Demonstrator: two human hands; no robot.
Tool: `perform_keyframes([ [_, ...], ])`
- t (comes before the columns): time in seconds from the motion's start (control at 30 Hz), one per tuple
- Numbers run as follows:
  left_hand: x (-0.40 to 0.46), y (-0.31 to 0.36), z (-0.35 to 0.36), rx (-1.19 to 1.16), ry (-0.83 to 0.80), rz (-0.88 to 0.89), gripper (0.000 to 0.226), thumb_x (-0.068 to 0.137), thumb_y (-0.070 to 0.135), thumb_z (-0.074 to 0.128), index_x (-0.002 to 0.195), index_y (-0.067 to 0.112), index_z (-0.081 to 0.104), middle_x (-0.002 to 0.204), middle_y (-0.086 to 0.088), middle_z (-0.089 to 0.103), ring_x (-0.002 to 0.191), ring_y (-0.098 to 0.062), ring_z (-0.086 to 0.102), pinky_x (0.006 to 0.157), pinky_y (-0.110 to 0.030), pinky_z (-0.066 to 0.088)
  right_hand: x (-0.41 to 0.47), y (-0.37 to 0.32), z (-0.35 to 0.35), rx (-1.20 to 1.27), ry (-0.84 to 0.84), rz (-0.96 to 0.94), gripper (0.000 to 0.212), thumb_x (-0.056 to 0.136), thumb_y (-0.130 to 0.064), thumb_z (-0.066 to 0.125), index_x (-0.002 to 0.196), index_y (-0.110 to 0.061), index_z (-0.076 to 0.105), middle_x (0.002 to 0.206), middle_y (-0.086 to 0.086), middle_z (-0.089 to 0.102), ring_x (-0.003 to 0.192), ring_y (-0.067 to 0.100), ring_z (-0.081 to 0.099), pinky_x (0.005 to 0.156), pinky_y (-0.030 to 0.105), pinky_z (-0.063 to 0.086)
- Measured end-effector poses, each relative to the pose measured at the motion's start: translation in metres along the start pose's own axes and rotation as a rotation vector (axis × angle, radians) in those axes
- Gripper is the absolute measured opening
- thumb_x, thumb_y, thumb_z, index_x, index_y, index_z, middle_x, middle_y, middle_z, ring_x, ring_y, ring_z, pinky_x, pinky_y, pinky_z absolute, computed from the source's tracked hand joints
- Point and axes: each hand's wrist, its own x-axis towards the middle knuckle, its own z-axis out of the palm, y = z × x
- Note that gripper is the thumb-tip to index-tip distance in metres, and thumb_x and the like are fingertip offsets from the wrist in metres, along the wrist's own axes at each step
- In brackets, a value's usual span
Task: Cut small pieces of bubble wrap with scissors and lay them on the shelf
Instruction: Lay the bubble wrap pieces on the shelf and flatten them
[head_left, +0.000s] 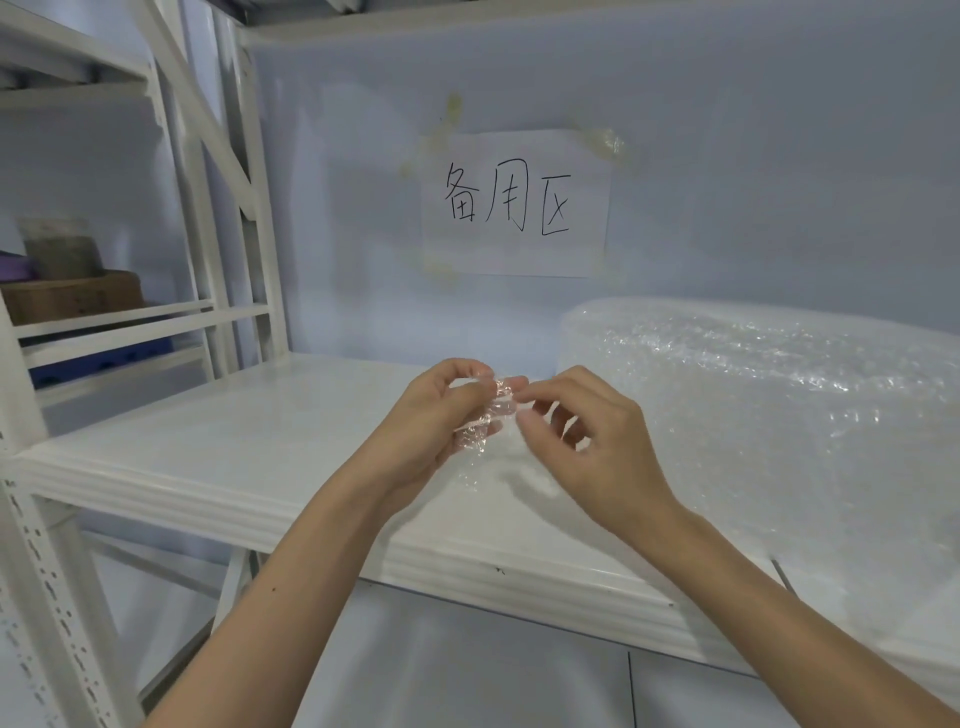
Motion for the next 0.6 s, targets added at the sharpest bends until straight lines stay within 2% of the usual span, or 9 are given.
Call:
perform_keyframes([
  [0.1,0.003,-0.005,-0.001,0.026,-0.014,0.043,0.006,0.091,0.020,0.066,0.096,0.017,0.064,0.119,0.003,0.072,0.114,-0.013,0.065,0.096,-0.031,0.048,0.010,0.000,0.001,0.126,0.038,0.298,0.008,0.087,-0.032,0.064,0.082,-0.026,0.066,0.083,-0.012,0.066,0.072,0.014,0.063,0.065,0.032,0.055],
  [0.17,0.006,-0.008,-0.001,0.095,0.019,0.083,0.010,0.092,0.023,0.065,0.096,0.019,0.072,0.109,0.012,0.073,0.103,-0.003,0.065,0.089,-0.028,0.045,0.014,0.004,0.001,0.187,-0.038,0.440,0.013,0.086,-0.035,0.066,0.088,-0.023,0.069,0.087,-0.012,0.070,0.077,0.016,0.067,0.070,0.036,0.057],
  [0.23,0.008,-0.009,0.000,0.139,0.056,0.112,0.013,0.092,0.024,0.064,0.097,0.023,0.076,0.096,0.017,0.072,0.086,0.002,0.063,0.081,-0.024,0.044,0.018,0.007,0.001,0.289,-0.120,0.528,0.019,0.086,-0.036,0.067,0.093,-0.019,0.072,0.091,-0.007,0.072,0.084,0.015,0.069,0.072,0.032,0.058],
  [0.3,0.010,-0.009,0.001,0.153,0.070,0.127,0.015,0.093,0.023,0.063,0.100,0.021,0.076,0.089,0.015,0.072,0.080,-0.001,0.062,0.075,-0.021,0.044,0.020,0.009,0.002,0.369,-0.194,0.591,0.024,0.087,-0.034,0.067,0.094,-0.013,0.074,0.091,0.001,0.074,0.082,0.015,0.070,0.076,0.029,0.058],
  [0.4,0.015,-0.012,0.001,0.243,0.094,0.152,0.015,0.093,0.022,0.063,0.102,0.018,0.075,0.081,0.014,0.072,0.080,-0.003,0.064,0.072,-0.019,0.047,0.023,0.012,0.004,0.428,-0.266,0.639,0.022,0.087,-0.029,0.068,0.089,-0.008,0.075,0.086,0.008,0.075,0.078,0.014,0.069,0.078,0.031,0.056],
  [0.53,0.023,-0.014,-0.001,0.310,0.131,0.178,0.013,0.092,0.021,0.065,0.097,0.015,0.075,0.081,0.012,0.071,0.072,-0.003,0.060,0.070,-0.021,0.048,0.024,0.016,0.007,0.480,-0.255,0.682,0.014,0.087,-0.023,0.069,0.085,-0.010,0.074,0.074,0.001,0.074,0.079,0.021,0.069,0.070,0.028,0.055],
  [0.6,0.027,-0.014,-0.004,0.312,0.129,0.177,0.013,0.091,0.022,0.067,0.095,0.013,0.075,0.079,0.011,0.069,0.071,-0.006,0.059,0.071,-0.024,0.049,0.024,0.019,0.007,0.502,-0.248,0.699,0.014,0.087,-0.020,0.069,0.090,-0.007,0.073,0.077,0.002,0.074,0.074,0.016,0.068,0.069,0.026,0.054],
])
